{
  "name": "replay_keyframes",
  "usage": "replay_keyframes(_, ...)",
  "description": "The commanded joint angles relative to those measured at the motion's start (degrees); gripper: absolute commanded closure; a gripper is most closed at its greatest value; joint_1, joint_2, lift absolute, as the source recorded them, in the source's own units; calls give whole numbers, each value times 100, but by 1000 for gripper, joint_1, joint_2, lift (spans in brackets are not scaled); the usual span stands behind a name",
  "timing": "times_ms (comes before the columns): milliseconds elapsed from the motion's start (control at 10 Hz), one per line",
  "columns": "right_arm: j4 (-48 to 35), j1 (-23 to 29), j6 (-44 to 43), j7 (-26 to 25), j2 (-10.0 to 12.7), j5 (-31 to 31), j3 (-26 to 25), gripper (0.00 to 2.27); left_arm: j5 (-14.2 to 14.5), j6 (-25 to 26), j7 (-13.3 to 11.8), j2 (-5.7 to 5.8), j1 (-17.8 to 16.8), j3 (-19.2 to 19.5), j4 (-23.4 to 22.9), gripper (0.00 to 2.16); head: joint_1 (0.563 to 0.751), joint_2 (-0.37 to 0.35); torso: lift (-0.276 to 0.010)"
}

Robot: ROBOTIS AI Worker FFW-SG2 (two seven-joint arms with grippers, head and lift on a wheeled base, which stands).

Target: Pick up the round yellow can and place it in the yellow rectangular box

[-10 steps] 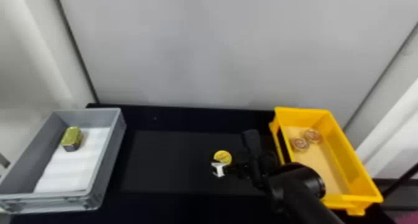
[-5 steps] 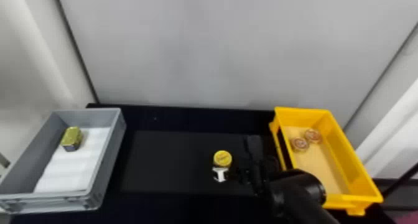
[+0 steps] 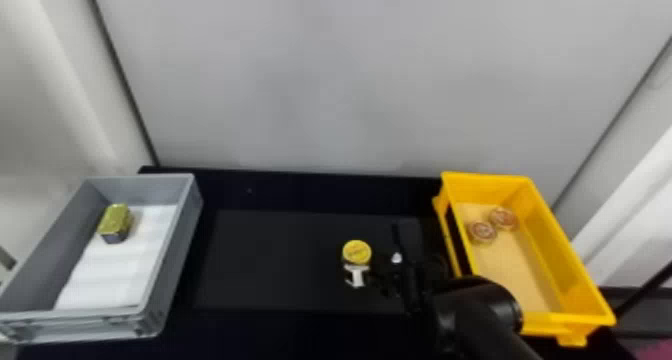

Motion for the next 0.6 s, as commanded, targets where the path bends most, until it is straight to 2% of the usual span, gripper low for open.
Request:
replay_keyframes(0,-11,30,-190,54,-1,-12,26,642,23,1,-7,2,26,0,-1,450,707,-61,0)
replay_keyframes(300,-275,171,-93,318,-115,-3,44,717,41,18,-7,-7,52,9,-9,450,707,-61,0)
replay_keyframes(500,-1532,672,452,283,-326,23,-132,717,58,45,-7,-15,105,35,-27,450,707,-61,0)
